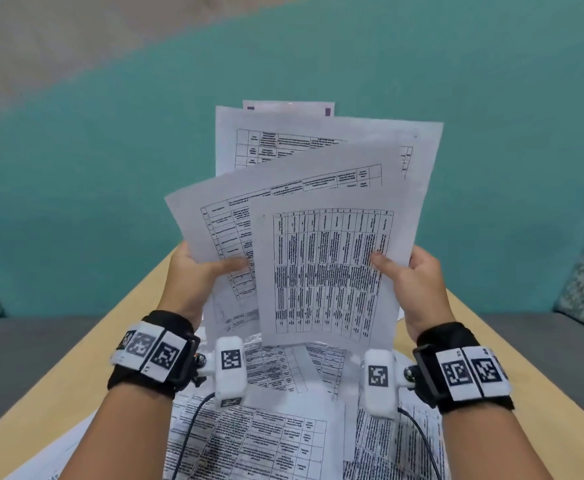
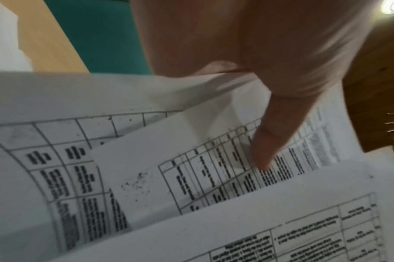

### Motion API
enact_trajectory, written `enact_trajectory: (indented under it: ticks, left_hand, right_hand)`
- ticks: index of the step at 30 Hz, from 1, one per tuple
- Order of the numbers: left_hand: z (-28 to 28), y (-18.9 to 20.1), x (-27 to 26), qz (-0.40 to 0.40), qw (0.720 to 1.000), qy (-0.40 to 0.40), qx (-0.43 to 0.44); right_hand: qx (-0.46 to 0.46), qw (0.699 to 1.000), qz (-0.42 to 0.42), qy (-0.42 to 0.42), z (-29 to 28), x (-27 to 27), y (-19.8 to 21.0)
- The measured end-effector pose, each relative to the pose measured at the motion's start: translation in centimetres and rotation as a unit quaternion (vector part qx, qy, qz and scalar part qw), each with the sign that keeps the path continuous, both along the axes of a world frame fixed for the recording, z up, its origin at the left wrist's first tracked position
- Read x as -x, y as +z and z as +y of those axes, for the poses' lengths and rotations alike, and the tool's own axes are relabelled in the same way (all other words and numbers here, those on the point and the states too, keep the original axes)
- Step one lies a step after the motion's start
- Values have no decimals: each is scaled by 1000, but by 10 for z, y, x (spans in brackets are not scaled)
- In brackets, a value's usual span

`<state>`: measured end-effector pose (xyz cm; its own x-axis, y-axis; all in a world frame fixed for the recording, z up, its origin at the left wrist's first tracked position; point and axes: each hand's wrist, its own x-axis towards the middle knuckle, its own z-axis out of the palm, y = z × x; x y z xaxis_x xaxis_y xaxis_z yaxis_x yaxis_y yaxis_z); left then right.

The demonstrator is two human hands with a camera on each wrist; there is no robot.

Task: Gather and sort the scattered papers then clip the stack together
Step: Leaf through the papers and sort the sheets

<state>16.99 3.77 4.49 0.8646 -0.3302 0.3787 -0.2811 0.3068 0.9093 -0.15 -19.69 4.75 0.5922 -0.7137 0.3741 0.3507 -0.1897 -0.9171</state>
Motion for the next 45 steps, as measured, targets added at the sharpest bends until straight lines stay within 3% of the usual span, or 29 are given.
enact_trajectory:
  ticks: [5,11,17,23,30,37,45]
  left_hand:
    - [0,4,13,-40,998,-27,-47]
    - [-11,0,16,-47,996,42,-66]
    - [-8,3,9,-23,996,87,-20]
    - [-7,-1,9,-1,997,50,-66]
    - [-10,7,7,-8,998,57,-37]
    - [-12,0,10,9,996,24,-85]
    - [-10,3,12,-6,997,31,-69]
  right_hand:
    - [1,1000,9,-2,1,-3,-5]
    - [-17,999,13,37,1,-3,-6]
    - [-1,999,-10,35,1,-1,-2]
    - [0,999,51,18,1,-5,-10]
    - [17,1000,3,-3,4,-4,0]
    - [9,997,73,28,0,-6,-13]
    - [22,999,26,-10,0,-5,-15]
